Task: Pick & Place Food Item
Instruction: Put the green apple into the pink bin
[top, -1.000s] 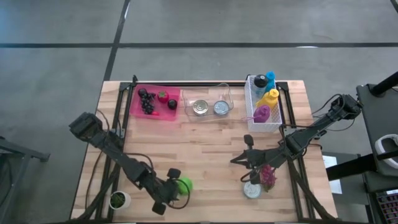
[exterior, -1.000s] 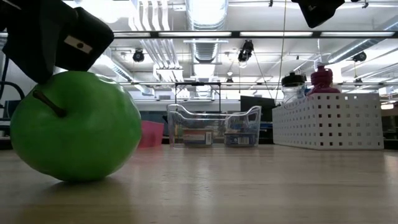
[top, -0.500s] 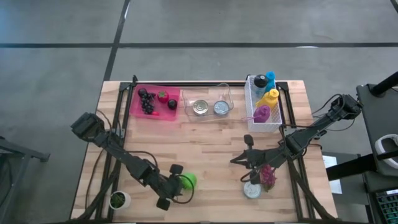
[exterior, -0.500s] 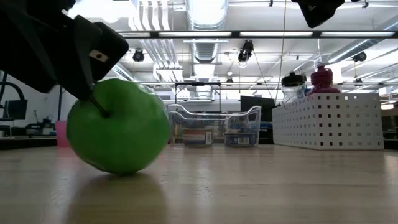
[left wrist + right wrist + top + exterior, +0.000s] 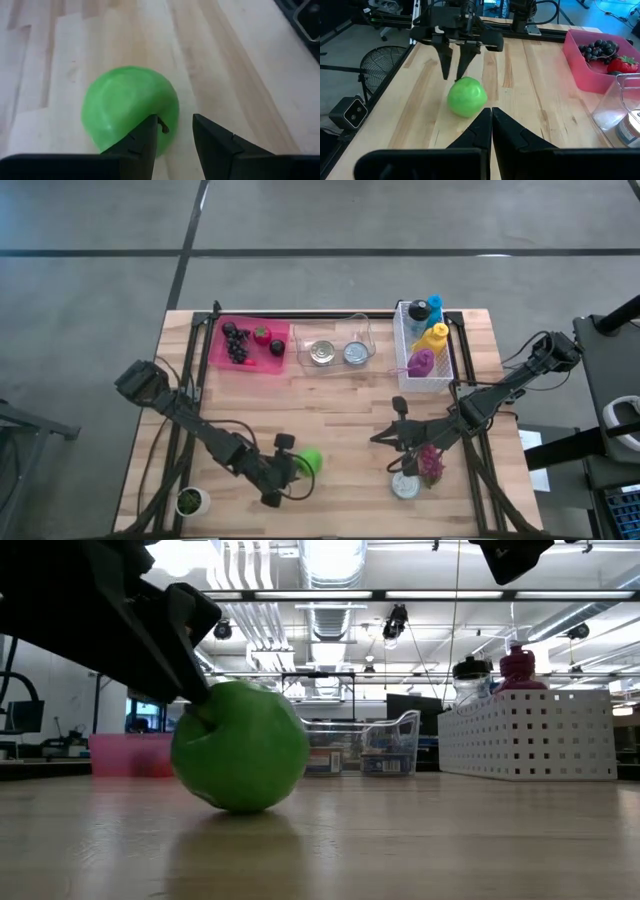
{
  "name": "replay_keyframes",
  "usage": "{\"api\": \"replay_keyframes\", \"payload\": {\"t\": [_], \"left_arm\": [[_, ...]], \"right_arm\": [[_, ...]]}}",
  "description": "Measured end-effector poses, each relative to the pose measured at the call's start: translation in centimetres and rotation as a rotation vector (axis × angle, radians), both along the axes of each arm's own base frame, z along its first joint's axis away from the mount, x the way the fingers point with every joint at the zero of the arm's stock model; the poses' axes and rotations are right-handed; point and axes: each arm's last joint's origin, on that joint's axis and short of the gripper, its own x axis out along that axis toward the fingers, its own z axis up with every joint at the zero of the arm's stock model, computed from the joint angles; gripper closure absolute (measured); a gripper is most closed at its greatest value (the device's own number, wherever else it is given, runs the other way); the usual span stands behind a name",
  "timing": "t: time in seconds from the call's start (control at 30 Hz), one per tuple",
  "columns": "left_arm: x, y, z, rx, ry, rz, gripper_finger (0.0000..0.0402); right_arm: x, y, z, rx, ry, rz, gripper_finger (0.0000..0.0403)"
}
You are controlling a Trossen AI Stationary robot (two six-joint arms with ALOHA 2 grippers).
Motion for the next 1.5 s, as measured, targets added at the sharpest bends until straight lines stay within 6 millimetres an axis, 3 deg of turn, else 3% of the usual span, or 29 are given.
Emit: {"api": "replay_keyframes", "payload": {"t": [0.83,1.5], "left_arm": [[-0.4,1.4,-1.2,0.050,-0.009,0.159,0.0277],[-0.4,1.5,-1.2,0.061,-0.014,0.170,0.0378]], "right_arm": [[0.0,0.0,0.0,0.000,0.000,0.000,0.0394],[0.0,0.0,0.0,0.000,0.000,0.000,0.0394]]}}
